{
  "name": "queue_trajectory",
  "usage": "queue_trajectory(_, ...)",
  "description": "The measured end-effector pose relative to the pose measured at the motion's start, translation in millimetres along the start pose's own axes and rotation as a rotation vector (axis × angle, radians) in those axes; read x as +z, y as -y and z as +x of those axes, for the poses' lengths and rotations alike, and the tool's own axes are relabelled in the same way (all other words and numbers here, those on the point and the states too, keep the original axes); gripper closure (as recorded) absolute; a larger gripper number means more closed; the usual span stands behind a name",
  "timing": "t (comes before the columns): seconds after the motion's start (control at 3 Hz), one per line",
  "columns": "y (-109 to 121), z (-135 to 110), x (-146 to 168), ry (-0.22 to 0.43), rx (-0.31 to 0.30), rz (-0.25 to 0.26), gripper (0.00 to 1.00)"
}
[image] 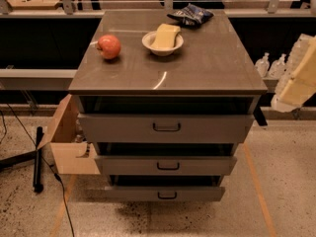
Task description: Pick sponge from paper bowl and place on counter
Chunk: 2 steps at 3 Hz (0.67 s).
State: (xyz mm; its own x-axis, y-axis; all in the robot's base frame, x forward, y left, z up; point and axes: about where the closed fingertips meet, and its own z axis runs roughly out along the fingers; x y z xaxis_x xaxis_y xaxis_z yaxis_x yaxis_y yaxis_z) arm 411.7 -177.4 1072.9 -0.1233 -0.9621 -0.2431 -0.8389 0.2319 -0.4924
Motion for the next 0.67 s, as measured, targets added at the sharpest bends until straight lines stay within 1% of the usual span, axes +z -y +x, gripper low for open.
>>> queue_trajectory(0.33, 0.0, -0.1, -0.1, 0.0, 0.0, 0.0, 0.0)
queue_trajectory(0.67, 9.2, -3.7, 6.4, 0.052, 0.073, 0.042, 0.0)
